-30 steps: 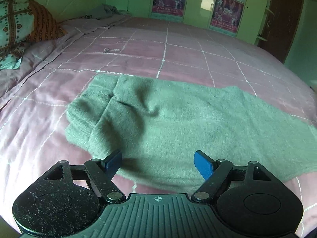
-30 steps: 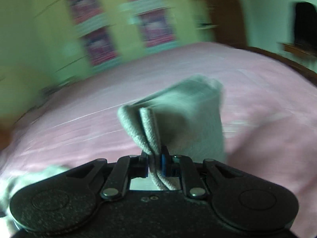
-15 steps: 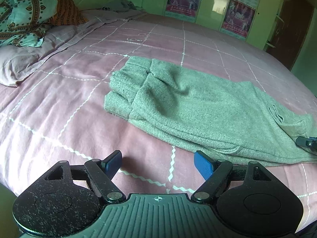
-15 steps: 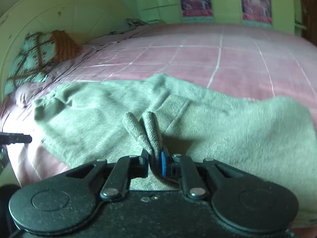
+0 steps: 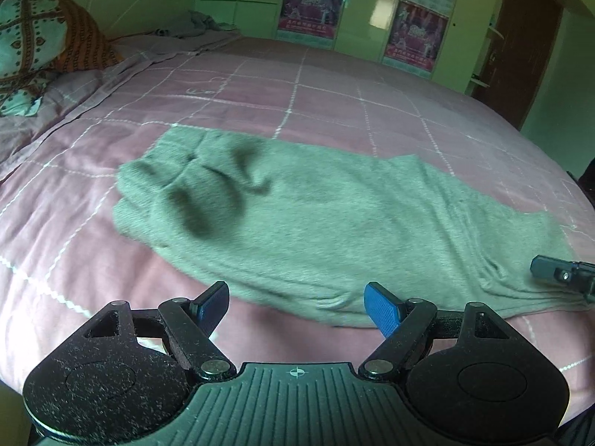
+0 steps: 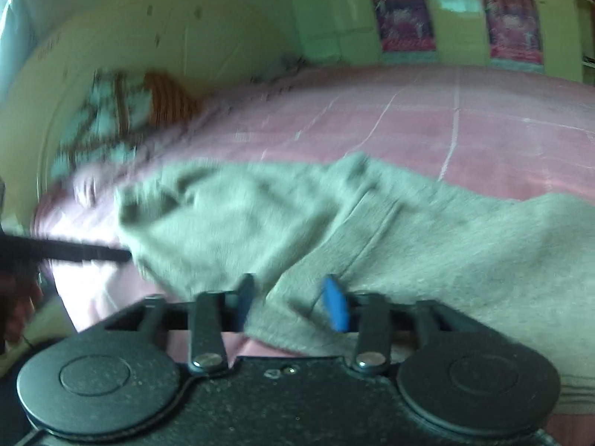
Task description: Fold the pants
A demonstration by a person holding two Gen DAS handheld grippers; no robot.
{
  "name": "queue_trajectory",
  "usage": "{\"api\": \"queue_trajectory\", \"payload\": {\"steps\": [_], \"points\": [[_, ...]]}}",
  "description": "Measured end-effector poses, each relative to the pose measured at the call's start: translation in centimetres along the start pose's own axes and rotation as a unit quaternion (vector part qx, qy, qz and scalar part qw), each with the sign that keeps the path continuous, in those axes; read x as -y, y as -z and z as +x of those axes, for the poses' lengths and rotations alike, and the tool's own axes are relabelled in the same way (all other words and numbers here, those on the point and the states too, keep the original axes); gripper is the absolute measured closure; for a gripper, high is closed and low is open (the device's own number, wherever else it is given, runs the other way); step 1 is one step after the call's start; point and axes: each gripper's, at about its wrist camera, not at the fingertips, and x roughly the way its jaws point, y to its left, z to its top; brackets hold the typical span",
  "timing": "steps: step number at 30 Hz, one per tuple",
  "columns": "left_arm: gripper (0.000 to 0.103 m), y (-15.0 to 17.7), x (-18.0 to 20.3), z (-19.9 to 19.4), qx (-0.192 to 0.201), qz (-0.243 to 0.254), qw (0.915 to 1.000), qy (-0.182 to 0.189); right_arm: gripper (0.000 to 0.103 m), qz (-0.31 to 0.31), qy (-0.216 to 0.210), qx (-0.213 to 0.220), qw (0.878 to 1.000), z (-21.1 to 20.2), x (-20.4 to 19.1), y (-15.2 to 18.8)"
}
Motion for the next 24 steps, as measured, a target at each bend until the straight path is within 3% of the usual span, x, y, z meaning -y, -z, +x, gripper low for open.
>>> {"api": "queue_trajectory", "payload": {"steps": [4, 8, 9, 11, 14, 16, 19, 20, 21, 24], "points": [[0.024, -1.1, 4.7, 0.1, 0.016, 0.015, 0.9982, 0.056, 0.090, 0.033, 0.060, 0.049, 0.996, -3.8, 2.4, -0.3], [0.032, -2.5, 9.8, 2.6, -0.014, 0.004, 0.9896, 0.143, 0.087, 0.093, 0.142, 0.092, 0.981, -8.5, 7.5, 0.4], [0.036, -2.7, 10.7, 3.6, -0.030, 0.002, 0.9879, 0.152, 0.087, 0.108, 0.153, 0.093, 0.978, -9.5, 8.8, 0.7], [0.055, -2.8, 12.6, 5.6, -0.069, 0.002, 0.9860, 0.152, 0.086, 0.125, 0.170, 0.090, 0.973, -10.8, 10.7, 1.3], [0.055, -1.9, 14.2, 7.6, -0.117, -0.002, 0.9807, 0.157, 0.086, 0.133, 0.173, 0.083, 0.972, -11.6, 12.3, 2.3], [0.055, -1.5, 14.5, 8.5, -0.126, -0.012, 0.9801, 0.152, 0.086, 0.131, 0.180, 0.071, 0.972, -11.3, 12.8, 2.8], [0.056, -1.2, 14.8, 9.3, -0.125, -0.038, 0.9788, 0.158, 0.087, 0.138, 0.197, 0.038, 0.970, -9.9, 13.8, 3.4], [0.074, -1.1, 15.0, 9.4, -0.119, -0.040, 0.9785, 0.163, 0.087, 0.141, 0.196, 0.029, 0.970, -9.4, 14.1, 3.6], [0.085, -1.0, 15.0, 9.2, -0.106, -0.045, 0.9797, 0.164, 0.090, 0.141, 0.197, 0.020, 0.970, -8.8, 14.3, 3.8], [0.088, -0.4, 14.1, 6.5, -0.031, -0.077, 0.9801, 0.181, 0.094, 0.142, 0.208, 0.006, 0.968, -8.3, 14.7, 4.3]]}}
